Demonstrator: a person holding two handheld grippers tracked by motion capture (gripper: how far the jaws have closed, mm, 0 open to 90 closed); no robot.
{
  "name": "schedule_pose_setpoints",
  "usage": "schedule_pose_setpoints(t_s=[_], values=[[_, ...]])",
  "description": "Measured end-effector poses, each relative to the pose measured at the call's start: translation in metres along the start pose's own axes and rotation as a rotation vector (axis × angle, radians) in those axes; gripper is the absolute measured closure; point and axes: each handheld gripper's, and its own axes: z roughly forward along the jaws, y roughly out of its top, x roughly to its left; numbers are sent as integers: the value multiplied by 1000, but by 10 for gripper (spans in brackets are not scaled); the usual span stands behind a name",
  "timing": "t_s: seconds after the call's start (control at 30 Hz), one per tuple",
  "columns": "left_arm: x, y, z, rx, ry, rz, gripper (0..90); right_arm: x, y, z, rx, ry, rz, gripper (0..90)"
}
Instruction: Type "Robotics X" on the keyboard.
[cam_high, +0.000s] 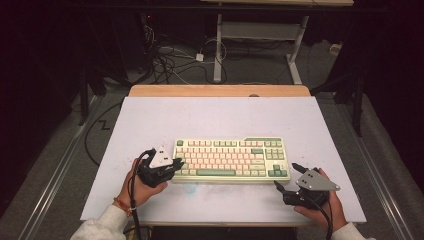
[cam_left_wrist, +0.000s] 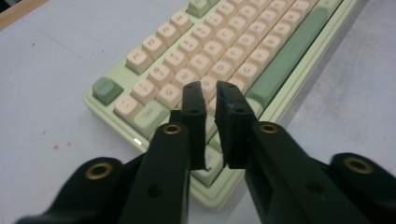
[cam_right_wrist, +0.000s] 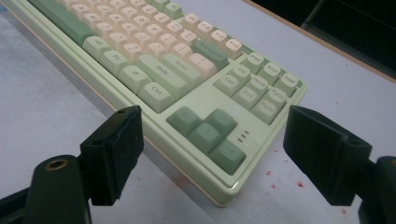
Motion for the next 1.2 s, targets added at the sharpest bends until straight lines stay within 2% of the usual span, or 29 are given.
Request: schedule_pose_setpoints(t_s=[0.07, 0.17, 0.23, 0.33, 0.4, 0.57, 0.63, 0.87, 1.07, 1.2], values=[[-1, 8, 4, 14, -7, 29, 871, -1, 0, 0, -2, 0, 3, 203], [-3, 19, 11, 29, -24, 59, 874, -1, 1, 1, 0, 2, -6, 204], [-3, 26, 16, 38, -42, 65, 874, -1, 0, 2, 2, 3, -7, 207], [-3, 36, 25, 52, -45, 75, 874, -1, -1, 1, 7, 3, -7, 207], [-4, 46, 33, 60, -67, 79, 874, -2, -1, 1, 2, 1, -2, 206], [-5, 56, 46, 79, -81, 93, 873, -2, -1, 1, 9, 6, -6, 206], [-5, 60, 53, 87, -94, 91, 873, -2, -2, 1, 12, 7, -9, 206], [-5, 71, 72, 124, -90, 105, 874, -2, -3, 1, 13, 14, -10, 218], [-5, 74, 86, 155, -96, 114, 874, -1, -3, 1, 16, 16, -14, 218], [-6, 75, 90, 166, -79, 127, 875, -1, -3, 1, 19, 16, -19, 219]])
